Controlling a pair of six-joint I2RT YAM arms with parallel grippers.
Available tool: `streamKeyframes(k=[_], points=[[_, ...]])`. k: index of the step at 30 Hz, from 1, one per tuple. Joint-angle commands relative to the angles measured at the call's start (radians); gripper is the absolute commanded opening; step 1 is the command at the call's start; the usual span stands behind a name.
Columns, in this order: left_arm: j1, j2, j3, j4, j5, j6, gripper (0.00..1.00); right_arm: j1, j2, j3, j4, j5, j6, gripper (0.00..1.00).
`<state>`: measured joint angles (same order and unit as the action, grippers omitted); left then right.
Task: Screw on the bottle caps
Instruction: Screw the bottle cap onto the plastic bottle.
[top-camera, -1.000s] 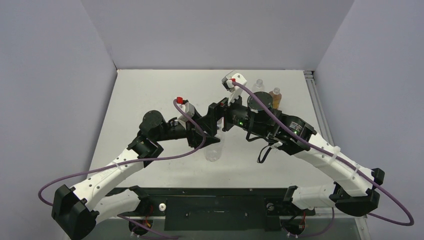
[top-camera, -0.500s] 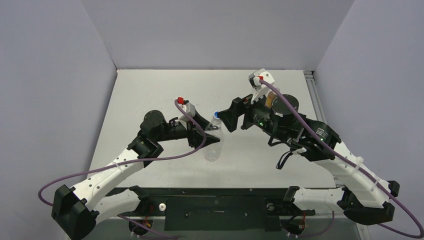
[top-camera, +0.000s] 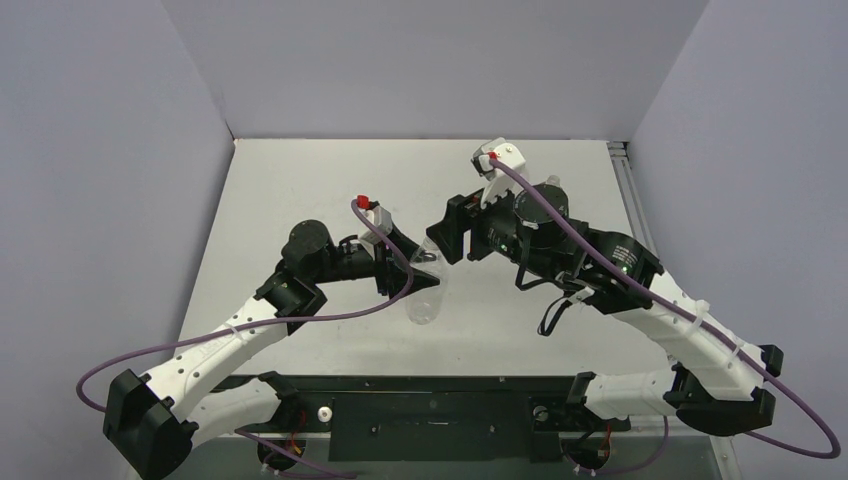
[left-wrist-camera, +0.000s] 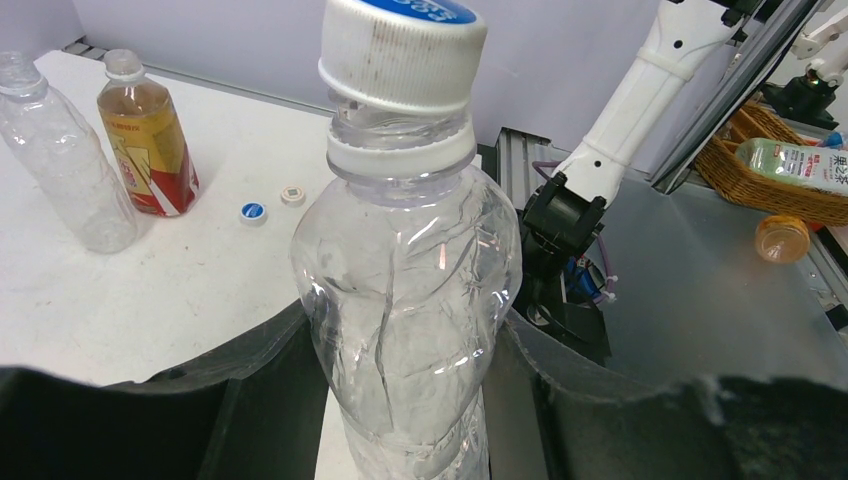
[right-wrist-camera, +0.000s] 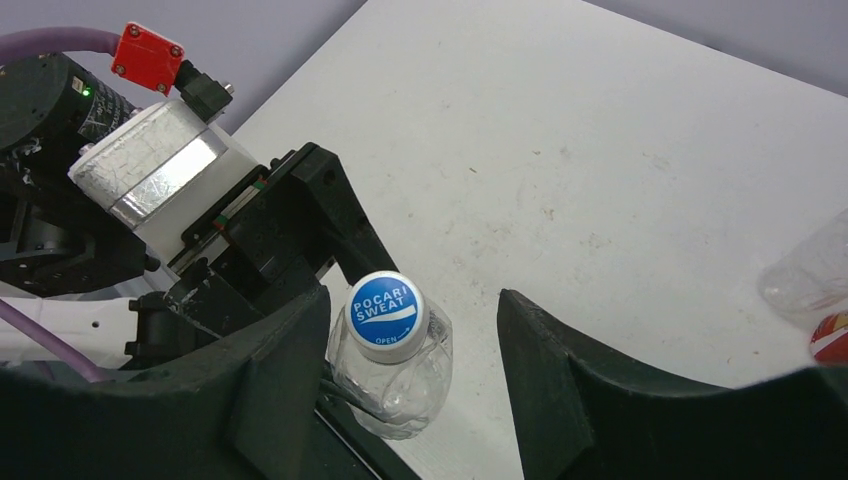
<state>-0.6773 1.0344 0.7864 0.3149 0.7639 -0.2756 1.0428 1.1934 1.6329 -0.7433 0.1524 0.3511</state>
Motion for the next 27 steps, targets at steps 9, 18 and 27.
streamKeyframes(k=[9, 18, 27], points=[[0.007, -0.008, 0.029, -0.002, 0.003, 0.024, 0.0, 0.033, 0.035, 0.063, -0.027, 0.045, -0.016, 0.48], [0.008, -0.004, 0.031, -0.002, 0.004, 0.023, 0.0, 0.043, 0.05, 0.069, -0.036, 0.052, -0.024, 0.43], [0.007, -0.004, 0.03, -0.002, 0.007, 0.023, 0.0, 0.045, 0.067, 0.081, -0.048, 0.041, -0.03, 0.41]])
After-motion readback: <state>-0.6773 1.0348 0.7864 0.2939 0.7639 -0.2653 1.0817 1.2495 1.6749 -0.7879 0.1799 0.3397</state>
